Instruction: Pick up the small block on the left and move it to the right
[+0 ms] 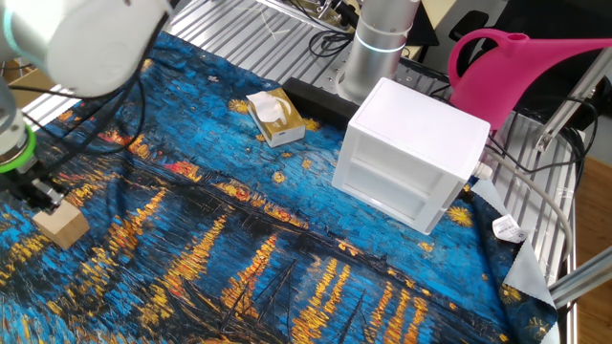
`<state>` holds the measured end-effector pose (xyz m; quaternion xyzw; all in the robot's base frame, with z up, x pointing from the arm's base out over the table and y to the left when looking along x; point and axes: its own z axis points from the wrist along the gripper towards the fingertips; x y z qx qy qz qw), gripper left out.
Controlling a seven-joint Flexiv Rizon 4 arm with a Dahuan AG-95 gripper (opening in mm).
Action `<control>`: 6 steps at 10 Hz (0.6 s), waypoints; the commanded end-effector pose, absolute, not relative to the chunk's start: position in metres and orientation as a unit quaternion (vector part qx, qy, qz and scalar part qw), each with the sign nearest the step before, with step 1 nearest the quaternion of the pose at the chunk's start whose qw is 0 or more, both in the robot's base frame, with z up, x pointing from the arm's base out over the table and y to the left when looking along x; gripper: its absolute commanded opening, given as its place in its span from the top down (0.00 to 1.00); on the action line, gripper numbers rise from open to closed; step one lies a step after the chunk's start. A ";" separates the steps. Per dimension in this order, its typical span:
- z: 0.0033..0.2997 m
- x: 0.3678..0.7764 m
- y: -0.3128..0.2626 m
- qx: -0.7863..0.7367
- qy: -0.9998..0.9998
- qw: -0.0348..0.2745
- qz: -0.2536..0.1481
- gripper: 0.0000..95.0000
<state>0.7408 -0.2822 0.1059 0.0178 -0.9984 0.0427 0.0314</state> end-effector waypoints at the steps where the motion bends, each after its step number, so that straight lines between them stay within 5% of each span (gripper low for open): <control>1: 0.106 0.748 -0.284 0.020 -0.999 0.038 0.023 0.00; 3: 0.106 0.748 -0.284 0.008 -0.999 0.038 -0.016 0.00; 6: 0.105 0.748 -0.282 0.007 -0.999 0.037 -0.016 0.00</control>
